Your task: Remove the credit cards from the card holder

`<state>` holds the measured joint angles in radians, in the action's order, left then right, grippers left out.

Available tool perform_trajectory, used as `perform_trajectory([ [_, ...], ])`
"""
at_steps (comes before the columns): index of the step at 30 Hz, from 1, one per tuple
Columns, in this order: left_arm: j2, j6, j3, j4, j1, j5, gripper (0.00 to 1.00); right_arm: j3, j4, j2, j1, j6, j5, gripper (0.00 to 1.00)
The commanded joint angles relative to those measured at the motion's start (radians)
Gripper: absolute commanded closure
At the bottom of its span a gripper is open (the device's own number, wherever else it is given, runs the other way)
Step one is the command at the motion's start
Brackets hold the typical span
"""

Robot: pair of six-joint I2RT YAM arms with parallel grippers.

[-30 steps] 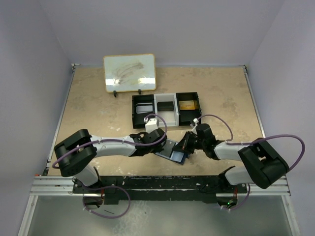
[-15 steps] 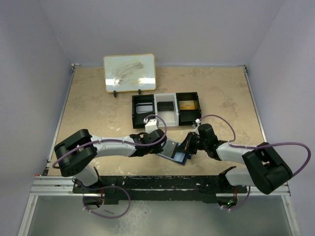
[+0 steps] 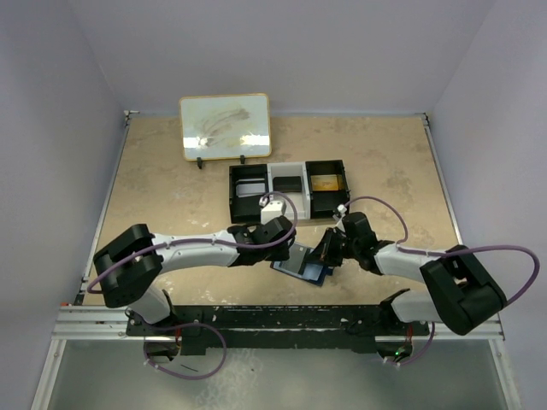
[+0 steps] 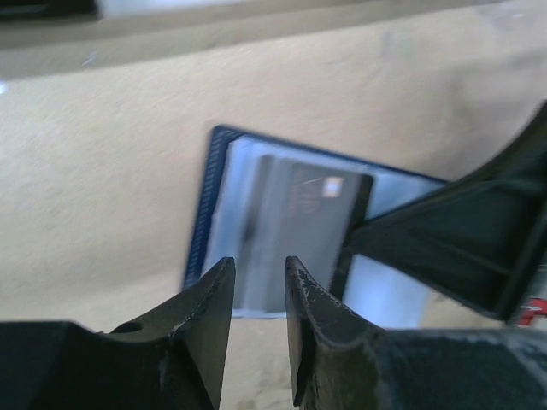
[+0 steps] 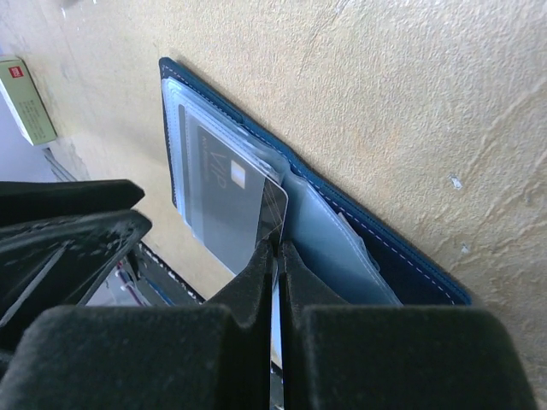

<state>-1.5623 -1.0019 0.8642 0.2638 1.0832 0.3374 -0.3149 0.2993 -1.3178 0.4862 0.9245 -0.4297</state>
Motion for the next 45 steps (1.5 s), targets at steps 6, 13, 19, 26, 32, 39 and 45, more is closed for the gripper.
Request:
perform_trajectory([
  [6, -0.116, 0.059, 0.085, -0.063, 0.013, -0.095, 0.83, -0.01, -0.062, -0.011, -0.01, -0.037, 0.077, 1.0],
  [13, -0.154, 0.058, 0.047, 0.028, 0.04, -0.032, 0.91, -0.012, -0.089, 0.009, -0.01, -0.008, 0.112, 1.0],
  [19, -0.163, 0.034, 0.029, 0.087, 0.05, 0.02, 0.95, 0.038, -0.042, 0.105, -0.011, 0.059, 0.121, 0.99],
  [26, -0.165, 0.024, 0.03, 0.064, 0.054, 0.007, 0.95, 0.082, 0.111, 0.046, -0.011, 0.091, 0.02, 0.86],
  [32, -0.175, 0.022, 0.04, 0.06, 0.059, 0.0, 0.96, 0.117, 0.206, 0.016, -0.011, 0.131, 0.009, 0.64],
  [39, -0.176, 0.016, 0.039, 0.064, 0.06, 0.003, 0.97, 0.127, 0.266, 0.002, -0.011, 0.138, 0.006, 0.95],
  [45, -0.17, 0.007, 0.035, 0.084, 0.06, 0.025, 0.98, 0.087, 0.008, 0.166, -0.014, 0.078, 0.135, 1.0],
])
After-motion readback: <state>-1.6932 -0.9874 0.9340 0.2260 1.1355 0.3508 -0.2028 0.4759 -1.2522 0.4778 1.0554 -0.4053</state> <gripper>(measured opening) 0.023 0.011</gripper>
